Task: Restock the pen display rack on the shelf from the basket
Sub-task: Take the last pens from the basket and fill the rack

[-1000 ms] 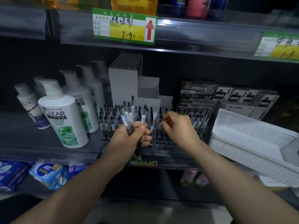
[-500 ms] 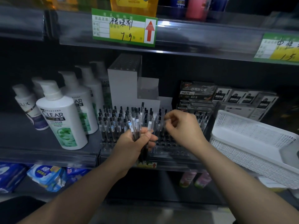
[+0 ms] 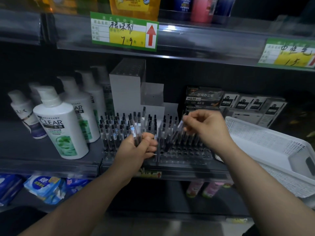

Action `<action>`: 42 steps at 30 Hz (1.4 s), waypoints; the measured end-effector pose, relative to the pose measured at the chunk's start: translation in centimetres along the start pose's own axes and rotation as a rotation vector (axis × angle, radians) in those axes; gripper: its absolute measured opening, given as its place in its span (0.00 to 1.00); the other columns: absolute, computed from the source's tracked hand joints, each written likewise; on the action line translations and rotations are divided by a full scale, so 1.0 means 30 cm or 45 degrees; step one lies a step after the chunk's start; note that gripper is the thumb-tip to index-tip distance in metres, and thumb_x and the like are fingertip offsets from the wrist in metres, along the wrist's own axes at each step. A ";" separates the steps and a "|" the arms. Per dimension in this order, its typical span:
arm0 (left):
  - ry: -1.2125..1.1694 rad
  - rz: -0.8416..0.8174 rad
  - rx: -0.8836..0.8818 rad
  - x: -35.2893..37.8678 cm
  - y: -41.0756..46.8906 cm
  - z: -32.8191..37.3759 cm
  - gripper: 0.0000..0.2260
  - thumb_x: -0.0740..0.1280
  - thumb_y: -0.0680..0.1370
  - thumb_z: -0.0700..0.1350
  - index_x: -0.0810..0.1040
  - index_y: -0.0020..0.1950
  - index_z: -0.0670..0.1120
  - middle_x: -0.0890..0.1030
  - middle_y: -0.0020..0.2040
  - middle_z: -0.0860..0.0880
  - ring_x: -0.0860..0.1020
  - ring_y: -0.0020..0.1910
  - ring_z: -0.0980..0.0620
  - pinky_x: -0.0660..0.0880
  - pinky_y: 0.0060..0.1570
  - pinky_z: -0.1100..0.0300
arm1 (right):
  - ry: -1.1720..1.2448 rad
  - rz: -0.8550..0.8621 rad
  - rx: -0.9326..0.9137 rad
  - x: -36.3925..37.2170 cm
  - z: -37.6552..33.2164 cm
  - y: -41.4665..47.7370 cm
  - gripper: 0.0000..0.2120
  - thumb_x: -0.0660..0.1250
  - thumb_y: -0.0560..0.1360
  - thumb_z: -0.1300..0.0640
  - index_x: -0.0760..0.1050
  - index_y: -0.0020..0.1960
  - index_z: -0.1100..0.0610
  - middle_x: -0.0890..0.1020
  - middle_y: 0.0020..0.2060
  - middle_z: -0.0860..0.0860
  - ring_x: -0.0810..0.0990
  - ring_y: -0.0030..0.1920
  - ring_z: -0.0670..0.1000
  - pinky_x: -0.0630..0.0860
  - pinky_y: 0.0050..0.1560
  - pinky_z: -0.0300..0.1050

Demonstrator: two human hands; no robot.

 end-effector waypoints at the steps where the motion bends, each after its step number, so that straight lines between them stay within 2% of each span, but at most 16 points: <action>1: -0.023 0.005 -0.002 -0.007 0.001 0.004 0.07 0.62 0.81 0.42 0.78 0.55 0.44 0.83 0.40 0.49 0.81 0.38 0.53 0.81 0.48 0.53 | -0.055 0.065 -0.024 -0.026 -0.001 0.005 0.06 0.70 0.75 0.59 0.80 0.42 0.61 0.83 0.31 0.53 0.81 0.29 0.45 0.77 0.34 0.38; 3: -0.059 0.008 -0.009 -0.013 0.000 0.010 0.07 0.60 0.82 0.41 0.76 0.57 0.44 0.80 0.37 0.48 0.77 0.34 0.53 0.80 0.46 0.49 | -0.197 0.171 -0.081 -0.055 -0.001 0.008 0.06 0.70 0.75 0.58 0.81 0.40 0.58 0.84 0.31 0.52 0.83 0.32 0.48 0.79 0.37 0.40; 5: -0.071 0.001 -0.008 -0.011 -0.004 0.013 0.06 0.59 0.83 0.41 0.73 0.57 0.44 0.80 0.37 0.48 0.75 0.33 0.53 0.79 0.44 0.50 | -0.303 0.199 -0.121 -0.045 0.005 0.005 0.06 0.70 0.75 0.56 0.81 0.40 0.56 0.84 0.32 0.50 0.84 0.35 0.49 0.80 0.40 0.42; 9: 0.043 0.002 0.015 -0.009 -0.010 0.013 0.09 0.59 0.83 0.44 0.72 0.54 0.39 0.83 0.38 0.48 0.76 0.32 0.55 0.78 0.38 0.58 | -0.454 0.147 -0.191 0.011 0.017 -0.002 0.04 0.70 0.75 0.57 0.82 0.42 0.54 0.83 0.32 0.47 0.83 0.35 0.45 0.80 0.40 0.38; 11: 0.056 -0.014 0.017 -0.004 -0.012 0.017 0.10 0.59 0.83 0.45 0.74 0.55 0.39 0.85 0.41 0.47 0.79 0.35 0.54 0.79 0.41 0.56 | -0.558 0.113 -0.233 0.039 0.017 -0.003 0.05 0.69 0.75 0.57 0.83 0.44 0.57 0.83 0.32 0.47 0.82 0.35 0.44 0.79 0.39 0.36; 13: 0.034 -0.020 0.013 -0.003 -0.016 0.018 0.09 0.60 0.82 0.45 0.75 0.54 0.41 0.86 0.43 0.47 0.80 0.38 0.52 0.79 0.46 0.54 | -0.631 0.081 -0.266 0.063 0.022 -0.001 0.06 0.69 0.76 0.57 0.83 0.45 0.58 0.84 0.34 0.48 0.82 0.35 0.46 0.79 0.41 0.39; 16: 0.030 0.000 0.009 -0.008 -0.018 0.017 0.09 0.62 0.81 0.45 0.78 0.52 0.42 0.86 0.43 0.47 0.82 0.39 0.52 0.80 0.45 0.56 | -0.709 0.007 -0.309 0.105 0.032 0.005 0.08 0.68 0.76 0.56 0.83 0.43 0.60 0.84 0.34 0.52 0.83 0.35 0.49 0.80 0.41 0.48; 20: -0.003 0.034 -0.002 -0.019 -0.014 0.016 0.09 0.63 0.81 0.45 0.79 0.52 0.41 0.85 0.40 0.47 0.81 0.36 0.53 0.80 0.41 0.58 | -0.849 -0.052 -0.355 0.142 0.036 0.011 0.11 0.67 0.77 0.54 0.82 0.42 0.60 0.83 0.32 0.53 0.80 0.33 0.50 0.78 0.39 0.47; 26: 0.045 0.022 -0.020 -0.009 -0.021 0.019 0.10 0.63 0.81 0.48 0.78 0.54 0.43 0.86 0.40 0.50 0.81 0.33 0.56 0.77 0.36 0.62 | -0.817 -0.017 -0.345 0.142 0.045 0.018 0.07 0.69 0.75 0.56 0.81 0.48 0.60 0.83 0.36 0.52 0.81 0.36 0.49 0.79 0.41 0.43; 30: 0.154 -0.001 -0.017 -0.009 -0.028 0.011 0.13 0.62 0.81 0.49 0.81 0.51 0.41 0.84 0.33 0.54 0.79 0.29 0.60 0.72 0.28 0.70 | -0.763 -0.021 -0.311 0.136 0.062 0.018 0.06 0.70 0.74 0.58 0.76 0.49 0.58 0.80 0.35 0.47 0.78 0.35 0.44 0.71 0.36 0.27; 34: 0.053 -0.030 -0.036 0.003 -0.028 0.004 0.10 0.64 0.81 0.46 0.79 0.55 0.41 0.86 0.41 0.50 0.82 0.36 0.55 0.78 0.36 0.64 | -0.799 -0.052 -0.297 0.132 0.073 0.016 0.07 0.71 0.74 0.58 0.76 0.50 0.57 0.79 0.35 0.46 0.77 0.35 0.42 0.70 0.36 0.26; 38: -0.019 -0.086 -0.093 0.025 -0.030 -0.021 0.09 0.64 0.80 0.44 0.78 0.57 0.42 0.86 0.45 0.48 0.84 0.43 0.51 0.80 0.43 0.60 | -0.764 -0.003 -0.314 0.100 0.031 -0.001 0.03 0.70 0.74 0.58 0.77 0.47 0.55 0.79 0.33 0.44 0.77 0.34 0.42 0.76 0.39 0.37; 40: -0.011 -0.136 -0.100 0.046 -0.032 -0.027 0.09 0.63 0.81 0.44 0.79 0.57 0.42 0.86 0.46 0.48 0.84 0.44 0.51 0.80 0.45 0.59 | -0.590 -0.003 -0.292 0.083 -0.001 -0.014 0.02 0.69 0.75 0.56 0.78 0.43 0.53 0.81 0.34 0.48 0.76 0.32 0.43 0.72 0.35 0.32; 42: 0.017 -0.194 -0.099 0.077 -0.039 -0.028 0.08 0.62 0.81 0.44 0.80 0.55 0.43 0.86 0.45 0.48 0.84 0.43 0.51 0.79 0.44 0.59 | -0.338 -0.083 -0.199 0.087 -0.011 -0.027 0.05 0.68 0.76 0.53 0.80 0.43 0.52 0.82 0.35 0.53 0.74 0.32 0.44 0.71 0.34 0.34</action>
Point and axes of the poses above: each hand's wrist, its own y-axis towards the middle knuckle, its own x-axis out of the palm, z = x × y, the point moved 9 cm from there along y, towards the middle knuckle
